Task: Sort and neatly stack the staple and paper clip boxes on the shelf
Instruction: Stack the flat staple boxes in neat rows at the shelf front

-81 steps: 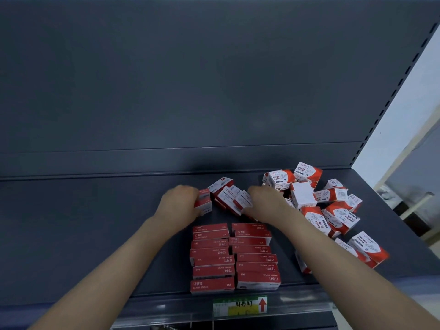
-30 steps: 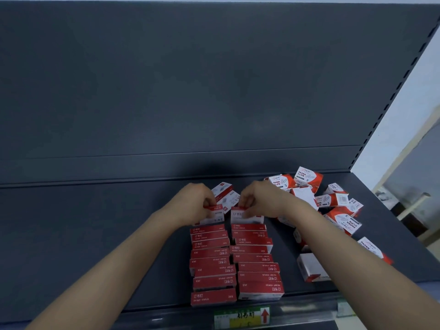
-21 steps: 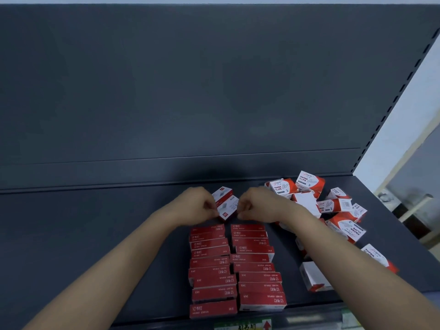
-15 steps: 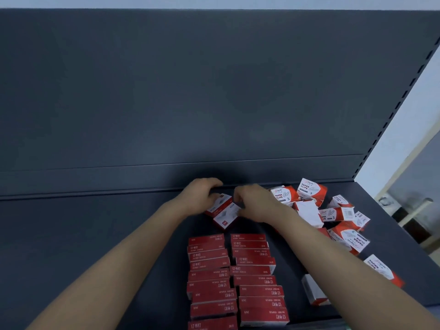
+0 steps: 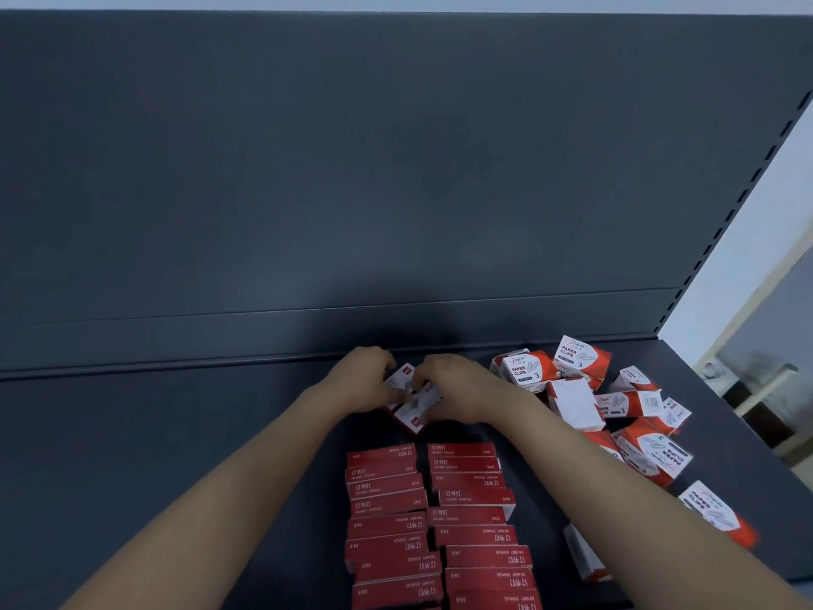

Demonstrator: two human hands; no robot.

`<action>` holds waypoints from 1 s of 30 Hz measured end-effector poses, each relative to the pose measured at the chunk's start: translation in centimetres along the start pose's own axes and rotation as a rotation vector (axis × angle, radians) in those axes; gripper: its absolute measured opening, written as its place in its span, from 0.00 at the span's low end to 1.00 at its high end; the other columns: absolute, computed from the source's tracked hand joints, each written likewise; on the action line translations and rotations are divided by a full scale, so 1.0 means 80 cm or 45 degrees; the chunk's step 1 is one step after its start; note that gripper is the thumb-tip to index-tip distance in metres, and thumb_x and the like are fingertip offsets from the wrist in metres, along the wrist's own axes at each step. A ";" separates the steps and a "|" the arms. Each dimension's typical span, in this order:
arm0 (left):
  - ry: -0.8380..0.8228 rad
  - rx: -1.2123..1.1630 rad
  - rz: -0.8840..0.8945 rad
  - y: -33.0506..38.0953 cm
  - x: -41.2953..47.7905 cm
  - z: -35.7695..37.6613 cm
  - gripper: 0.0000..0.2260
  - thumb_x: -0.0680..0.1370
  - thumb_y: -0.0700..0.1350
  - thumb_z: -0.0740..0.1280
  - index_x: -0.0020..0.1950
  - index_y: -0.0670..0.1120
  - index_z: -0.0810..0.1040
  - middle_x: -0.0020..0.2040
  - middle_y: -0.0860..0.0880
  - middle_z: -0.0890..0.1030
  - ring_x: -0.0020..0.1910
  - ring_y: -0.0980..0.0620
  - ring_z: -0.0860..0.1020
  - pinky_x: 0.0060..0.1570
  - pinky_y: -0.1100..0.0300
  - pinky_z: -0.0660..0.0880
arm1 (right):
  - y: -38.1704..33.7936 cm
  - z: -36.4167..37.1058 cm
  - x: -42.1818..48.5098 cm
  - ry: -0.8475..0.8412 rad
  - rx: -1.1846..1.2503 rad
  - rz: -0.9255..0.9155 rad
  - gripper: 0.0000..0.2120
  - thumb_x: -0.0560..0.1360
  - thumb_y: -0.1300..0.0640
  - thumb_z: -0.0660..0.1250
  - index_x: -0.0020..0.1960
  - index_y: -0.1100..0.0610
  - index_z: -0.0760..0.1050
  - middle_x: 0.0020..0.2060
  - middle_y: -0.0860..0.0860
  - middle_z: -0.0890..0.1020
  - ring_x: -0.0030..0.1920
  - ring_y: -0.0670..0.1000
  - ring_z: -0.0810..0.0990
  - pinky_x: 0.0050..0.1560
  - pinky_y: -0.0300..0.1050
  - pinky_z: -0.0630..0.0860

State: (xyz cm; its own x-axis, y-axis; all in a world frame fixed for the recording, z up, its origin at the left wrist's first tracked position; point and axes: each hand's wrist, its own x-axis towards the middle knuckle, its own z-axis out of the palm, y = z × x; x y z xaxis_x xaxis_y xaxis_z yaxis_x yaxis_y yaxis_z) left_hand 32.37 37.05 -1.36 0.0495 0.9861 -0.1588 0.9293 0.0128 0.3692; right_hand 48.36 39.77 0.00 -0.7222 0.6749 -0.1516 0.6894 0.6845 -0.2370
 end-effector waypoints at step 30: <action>0.193 -0.411 -0.152 0.005 -0.045 -0.025 0.11 0.70 0.36 0.72 0.52 0.41 0.80 0.51 0.44 0.82 0.48 0.50 0.79 0.49 0.60 0.75 | 0.000 -0.004 -0.026 -0.192 0.039 -0.005 0.12 0.73 0.54 0.70 0.48 0.55 0.68 0.46 0.53 0.75 0.45 0.50 0.71 0.39 0.43 0.67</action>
State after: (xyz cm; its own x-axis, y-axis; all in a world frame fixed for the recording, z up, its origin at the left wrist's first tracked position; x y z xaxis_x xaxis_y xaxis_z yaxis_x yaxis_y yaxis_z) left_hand 31.84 33.87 1.18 -0.1298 0.9875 -0.0896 0.7608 0.1572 0.6296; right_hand 49.89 38.48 0.61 -0.7268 0.6216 -0.2922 0.6861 0.6768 -0.2669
